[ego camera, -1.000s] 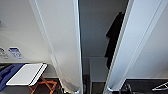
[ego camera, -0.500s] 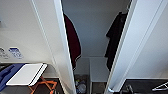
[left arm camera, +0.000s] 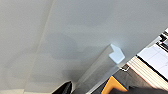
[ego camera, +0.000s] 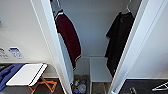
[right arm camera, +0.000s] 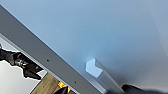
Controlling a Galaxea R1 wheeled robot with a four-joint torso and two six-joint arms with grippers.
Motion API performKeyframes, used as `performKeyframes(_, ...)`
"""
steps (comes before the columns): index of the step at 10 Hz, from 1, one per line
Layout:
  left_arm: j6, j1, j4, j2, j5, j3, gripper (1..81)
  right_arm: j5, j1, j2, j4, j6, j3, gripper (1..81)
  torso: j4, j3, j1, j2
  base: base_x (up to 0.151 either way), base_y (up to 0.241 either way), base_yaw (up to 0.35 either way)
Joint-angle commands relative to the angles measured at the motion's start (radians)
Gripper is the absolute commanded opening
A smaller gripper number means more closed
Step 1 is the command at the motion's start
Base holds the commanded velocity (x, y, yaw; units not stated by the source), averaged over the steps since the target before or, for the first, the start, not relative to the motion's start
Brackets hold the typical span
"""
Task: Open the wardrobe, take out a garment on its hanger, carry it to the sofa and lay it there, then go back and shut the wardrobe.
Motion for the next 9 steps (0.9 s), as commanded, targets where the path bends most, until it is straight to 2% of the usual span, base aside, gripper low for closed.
performKeyframes(1,-0.017,-0.038,-0.015,-0.027,0.096,0.113,81.1,-0.076,0.071,-0.032,0.015,0.014,0.058,81.1,0.0,0.0,0.0,0.0,0.0,0.0,0.0)
performKeyframes(9,-0.017,0.012,0.0,-0.053,0.083,0.099,81.1,-0.058,0.034,-0.031,0.015,0.006,0.058,81.1,0.0,0.001,0.0,0.0,0.0,0.0,0.0)
